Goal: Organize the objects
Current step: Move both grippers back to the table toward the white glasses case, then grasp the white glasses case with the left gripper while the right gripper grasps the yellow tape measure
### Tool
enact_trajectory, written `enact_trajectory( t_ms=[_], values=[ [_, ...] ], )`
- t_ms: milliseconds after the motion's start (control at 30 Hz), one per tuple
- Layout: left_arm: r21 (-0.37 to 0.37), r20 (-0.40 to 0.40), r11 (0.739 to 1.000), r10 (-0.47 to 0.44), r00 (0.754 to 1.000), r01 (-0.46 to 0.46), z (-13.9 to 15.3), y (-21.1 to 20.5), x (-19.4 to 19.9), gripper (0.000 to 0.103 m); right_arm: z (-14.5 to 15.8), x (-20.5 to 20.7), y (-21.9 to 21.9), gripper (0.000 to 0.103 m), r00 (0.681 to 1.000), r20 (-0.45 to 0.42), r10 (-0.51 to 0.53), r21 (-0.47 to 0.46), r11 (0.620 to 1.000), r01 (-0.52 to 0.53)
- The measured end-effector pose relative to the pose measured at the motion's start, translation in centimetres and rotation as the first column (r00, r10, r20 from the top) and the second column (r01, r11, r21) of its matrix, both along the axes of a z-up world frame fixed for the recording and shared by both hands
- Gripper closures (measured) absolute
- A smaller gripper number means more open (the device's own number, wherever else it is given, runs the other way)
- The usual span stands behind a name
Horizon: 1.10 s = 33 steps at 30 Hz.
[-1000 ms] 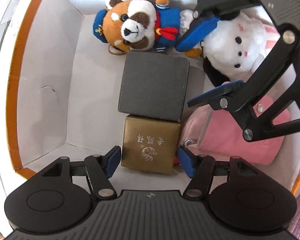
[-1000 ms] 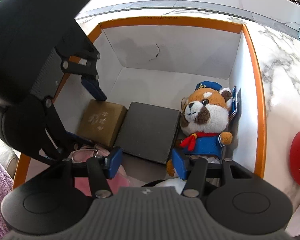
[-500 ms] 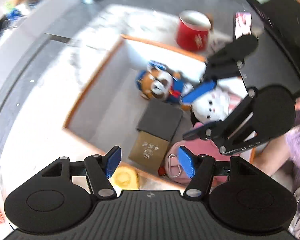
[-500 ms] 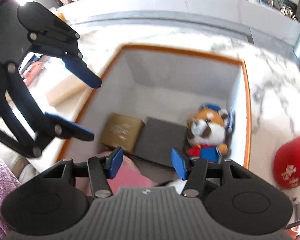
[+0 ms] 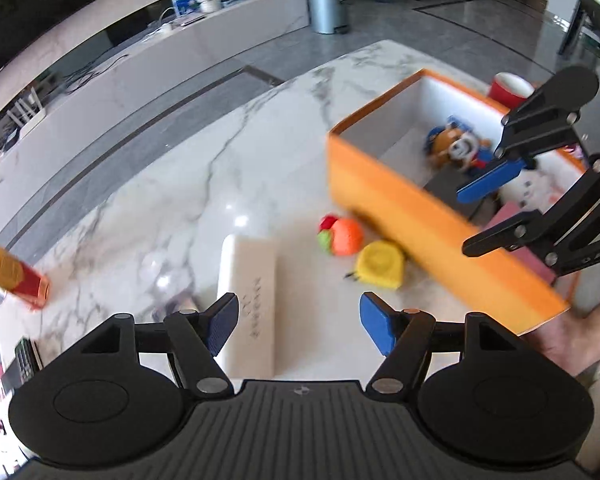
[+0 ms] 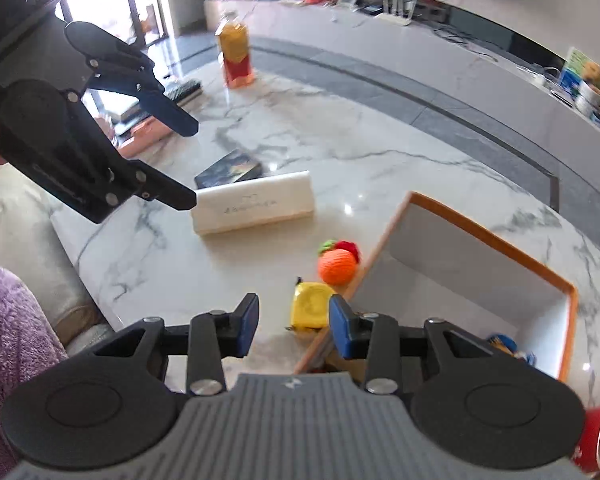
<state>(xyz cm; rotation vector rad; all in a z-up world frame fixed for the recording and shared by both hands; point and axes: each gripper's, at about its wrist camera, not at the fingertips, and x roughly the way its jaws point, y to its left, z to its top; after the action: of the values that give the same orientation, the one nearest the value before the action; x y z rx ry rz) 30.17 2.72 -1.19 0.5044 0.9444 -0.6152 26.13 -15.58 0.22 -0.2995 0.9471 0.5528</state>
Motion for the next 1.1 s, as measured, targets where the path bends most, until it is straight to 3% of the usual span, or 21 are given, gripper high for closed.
enact_trajectory(
  t_ms=[67, 233, 367, 500, 633, 833, 1100],
  values=[
    [0.011, 0.013, 1.000, 0.007, 1.000, -0.007, -1.2, 0.7, 0.4, 0.022, -0.3, -0.2, 1.2, 0.062, 1.000, -0.019, 0.018, -0.044, 0.999, -0.019],
    [0.049, 0.042, 0.999, -0.012, 0.999, 0.010, -4.9, 1.4, 1.1, 0.021, -4.6, 2.4, 4.5, 0.062, 0.993, -0.079, 0.082, -0.171, 0.981, -0.095],
    [0.078, 0.061, 0.997, -0.029, 0.998, 0.024, -7.5, 1.1, 2.1, 0.017, -7.3, 4.1, 6.1, 0.062, 0.978, -0.136, 0.157, -0.285, 0.939, -0.190],
    [0.094, 0.063, 0.995, -0.017, 0.998, 0.011, -9.6, 1.4, 3.5, 0.014, -9.7, 6.0, 7.4, 0.061, 0.968, -0.198, 0.157, -0.368, 0.903, -0.221],
    [0.083, 0.052, 0.996, 0.007, 0.999, -0.012, -10.8, 2.0, 4.7, 0.014, -10.9, 8.1, 8.3, 0.056, 0.959, -0.260, 0.110, -0.416, 0.884, -0.214],
    [0.052, 0.022, 0.999, 0.007, 1.000, -0.008, -11.8, 2.5, 5.7, 0.014, -13.0, 9.8, 9.3, 0.052, 0.932, -0.343, 0.116, -0.508, 0.812, -0.288],
    [0.050, 0.030, 0.999, -0.017, 0.999, 0.016, -12.7, 2.2, 5.8, 0.014, -14.2, 11.3, 9.5, 0.049, 0.898, -0.431, 0.092, -0.516, 0.792, -0.328]
  ],
)
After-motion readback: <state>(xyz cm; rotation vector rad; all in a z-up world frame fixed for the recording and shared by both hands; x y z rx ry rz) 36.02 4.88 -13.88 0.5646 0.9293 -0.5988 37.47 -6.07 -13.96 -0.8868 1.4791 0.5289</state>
